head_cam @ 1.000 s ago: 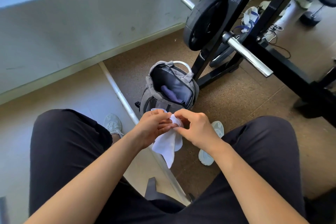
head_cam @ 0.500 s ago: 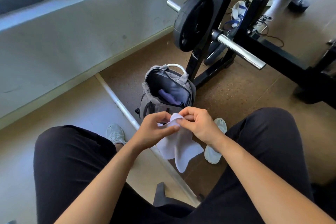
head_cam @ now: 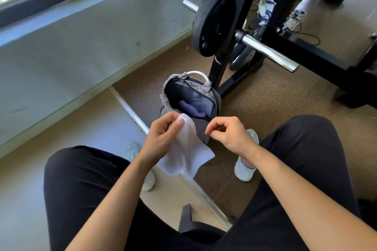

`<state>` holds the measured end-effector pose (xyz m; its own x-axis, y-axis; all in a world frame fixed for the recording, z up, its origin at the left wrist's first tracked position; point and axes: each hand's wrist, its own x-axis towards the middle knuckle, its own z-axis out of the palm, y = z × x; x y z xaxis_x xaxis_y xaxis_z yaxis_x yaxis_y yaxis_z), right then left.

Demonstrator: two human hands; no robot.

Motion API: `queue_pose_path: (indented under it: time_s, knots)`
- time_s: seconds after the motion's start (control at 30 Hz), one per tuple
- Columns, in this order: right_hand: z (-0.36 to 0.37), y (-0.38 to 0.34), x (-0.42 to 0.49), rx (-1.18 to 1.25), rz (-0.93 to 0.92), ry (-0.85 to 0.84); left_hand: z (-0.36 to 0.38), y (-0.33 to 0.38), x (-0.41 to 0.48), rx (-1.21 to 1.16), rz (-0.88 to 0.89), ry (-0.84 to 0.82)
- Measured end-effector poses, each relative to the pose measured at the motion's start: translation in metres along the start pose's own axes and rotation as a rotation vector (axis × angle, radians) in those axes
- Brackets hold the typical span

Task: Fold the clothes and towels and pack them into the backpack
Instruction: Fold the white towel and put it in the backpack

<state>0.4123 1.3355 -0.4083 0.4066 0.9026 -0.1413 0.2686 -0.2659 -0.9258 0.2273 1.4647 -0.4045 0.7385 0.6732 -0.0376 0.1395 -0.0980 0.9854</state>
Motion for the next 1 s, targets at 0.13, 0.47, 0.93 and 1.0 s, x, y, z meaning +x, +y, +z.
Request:
queue_pose_path:
  time_s: [0.13, 0.47, 0.93, 1.0]
  knots:
    - [0.014, -0.002, -0.004, -0.010, -0.057, -0.139, -0.008, 0.006, -0.002, -0.021, -0.036, -0.021]
    - [0.046, 0.006, 0.007, -0.321, -0.327, -0.107, -0.022, 0.013, -0.004, 0.047, -0.020, -0.087]
    - [0.051, 0.027, 0.021, -0.582, -0.140, -0.292, -0.050, 0.011, -0.008, -0.202, -0.062, 0.009]
    - [0.048, 0.027, 0.023, -0.512, -0.129, -0.268, -0.055, 0.010, -0.006, -0.238, -0.061, 0.080]
